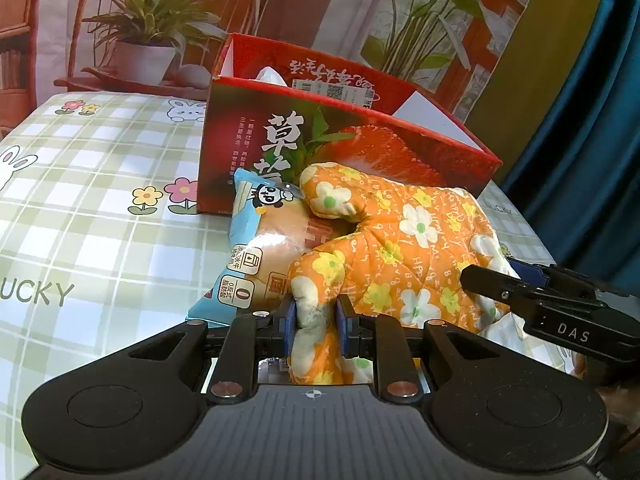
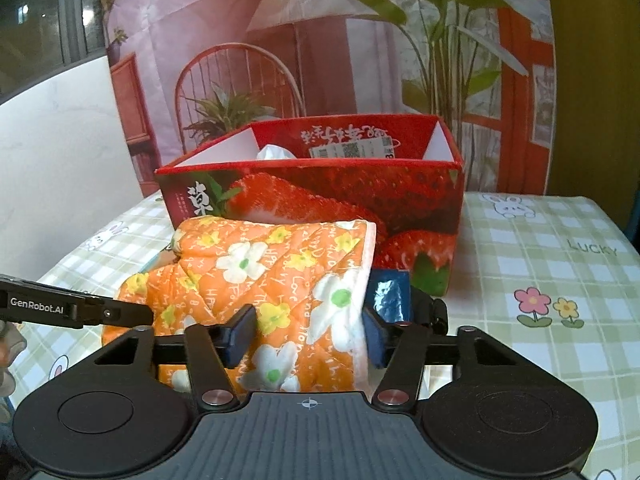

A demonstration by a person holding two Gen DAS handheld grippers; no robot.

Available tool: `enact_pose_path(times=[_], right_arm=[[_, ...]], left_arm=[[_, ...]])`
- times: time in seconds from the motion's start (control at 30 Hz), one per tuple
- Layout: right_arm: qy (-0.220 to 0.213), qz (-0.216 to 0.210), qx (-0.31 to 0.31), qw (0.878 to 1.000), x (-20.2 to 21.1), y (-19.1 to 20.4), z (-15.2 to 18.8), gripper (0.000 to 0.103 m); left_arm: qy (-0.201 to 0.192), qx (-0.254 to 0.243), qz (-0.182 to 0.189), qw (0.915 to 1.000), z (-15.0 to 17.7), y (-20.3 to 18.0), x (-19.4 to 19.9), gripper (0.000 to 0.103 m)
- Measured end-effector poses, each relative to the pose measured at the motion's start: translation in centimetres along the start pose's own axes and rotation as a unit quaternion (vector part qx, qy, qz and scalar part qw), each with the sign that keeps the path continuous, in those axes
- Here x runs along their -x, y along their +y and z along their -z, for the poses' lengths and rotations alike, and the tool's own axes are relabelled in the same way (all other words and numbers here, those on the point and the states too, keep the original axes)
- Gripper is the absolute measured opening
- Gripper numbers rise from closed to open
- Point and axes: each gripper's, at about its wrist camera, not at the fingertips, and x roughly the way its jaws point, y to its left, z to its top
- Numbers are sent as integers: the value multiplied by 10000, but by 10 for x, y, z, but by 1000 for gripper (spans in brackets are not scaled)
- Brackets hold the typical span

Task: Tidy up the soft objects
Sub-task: 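Lift the orange cloth with both grippers and lower it into the red box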

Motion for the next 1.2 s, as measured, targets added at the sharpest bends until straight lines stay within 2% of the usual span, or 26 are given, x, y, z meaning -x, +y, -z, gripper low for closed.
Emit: enact_pose_path(times=[0.43, 0.77, 0.97, 1.2], right_arm=[[-110, -66, -28, 9999, 6, -2, -4, 13], [-188, -264, 329, 9989, 10, 16, -8, 9], [-468, -227, 523, 9973, 20, 18, -19, 8], [-883, -283, 613, 9938, 34, 15, -45, 7]], left_arm=[[-8, 92, 13, 10000, 1, 2, 2, 22], [-75, 51, -50, 9999, 0, -3, 9, 22], [-401, -19, 8, 9992, -10, -7, 23, 20], [-953, -432, 1, 9945, -37, -21, 46, 20]])
